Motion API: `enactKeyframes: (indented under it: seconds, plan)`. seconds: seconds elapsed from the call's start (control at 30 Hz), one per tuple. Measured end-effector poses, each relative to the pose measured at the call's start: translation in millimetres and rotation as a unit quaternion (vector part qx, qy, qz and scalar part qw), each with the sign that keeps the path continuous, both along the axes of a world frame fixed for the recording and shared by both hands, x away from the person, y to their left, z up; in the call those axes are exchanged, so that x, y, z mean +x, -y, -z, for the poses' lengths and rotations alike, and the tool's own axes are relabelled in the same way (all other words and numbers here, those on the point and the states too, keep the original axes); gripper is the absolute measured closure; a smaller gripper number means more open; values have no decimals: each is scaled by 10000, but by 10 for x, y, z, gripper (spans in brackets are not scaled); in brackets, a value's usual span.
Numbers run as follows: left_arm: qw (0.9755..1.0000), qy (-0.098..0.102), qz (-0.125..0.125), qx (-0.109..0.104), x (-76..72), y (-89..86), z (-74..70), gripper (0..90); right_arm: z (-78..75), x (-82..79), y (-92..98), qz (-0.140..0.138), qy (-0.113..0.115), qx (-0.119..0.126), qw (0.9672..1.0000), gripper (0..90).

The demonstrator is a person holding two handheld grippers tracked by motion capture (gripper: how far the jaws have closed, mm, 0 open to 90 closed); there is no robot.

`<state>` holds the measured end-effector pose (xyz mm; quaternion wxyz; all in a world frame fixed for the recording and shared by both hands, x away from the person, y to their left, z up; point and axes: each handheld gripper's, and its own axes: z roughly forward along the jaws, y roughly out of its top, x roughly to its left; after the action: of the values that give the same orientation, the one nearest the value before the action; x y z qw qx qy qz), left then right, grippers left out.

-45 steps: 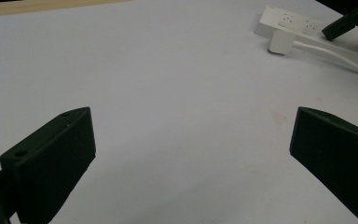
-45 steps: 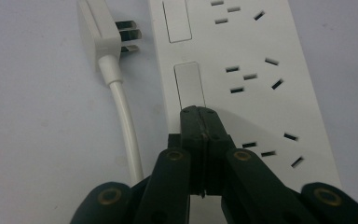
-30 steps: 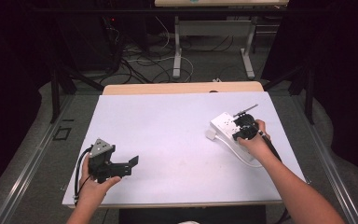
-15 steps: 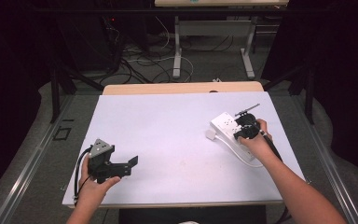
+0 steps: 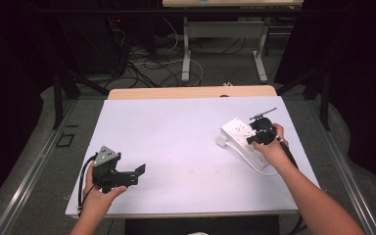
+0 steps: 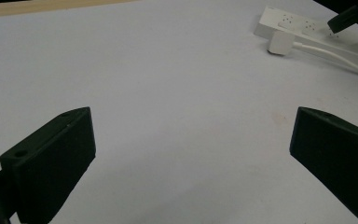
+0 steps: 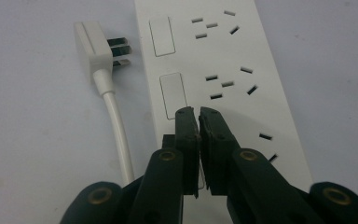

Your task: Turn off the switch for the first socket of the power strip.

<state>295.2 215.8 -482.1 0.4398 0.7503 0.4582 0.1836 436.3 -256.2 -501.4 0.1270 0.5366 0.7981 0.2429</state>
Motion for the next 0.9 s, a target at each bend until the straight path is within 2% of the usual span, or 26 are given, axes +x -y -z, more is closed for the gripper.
enactKeyframes:
  seconds: [0.27,0.3,0.43,0.67,0.7,0.9]
  plan:
    - [10000,-17,4,-6,-1,5,3,1,-34,-8,35,57,73,26,10000,822]
    - [10000,-21,4,-8,-1,6,2,1,-26,-7,38,60,136,129,9998,817]
    - [10000,-12,9,-13,0,6,3,1,-55,-16,55,83,105,48,9999,797]
    - [10000,-7,21,-11,0,7,2,1,-92,-38,85,90,219,138,9996,762]
    - [10000,-2,22,-2,1,5,1,1,-103,-44,82,158,200,142,9996,755]
    - [10000,0,24,-7,2,8,3,1,-131,-79,109,15,269,199,9994,712]
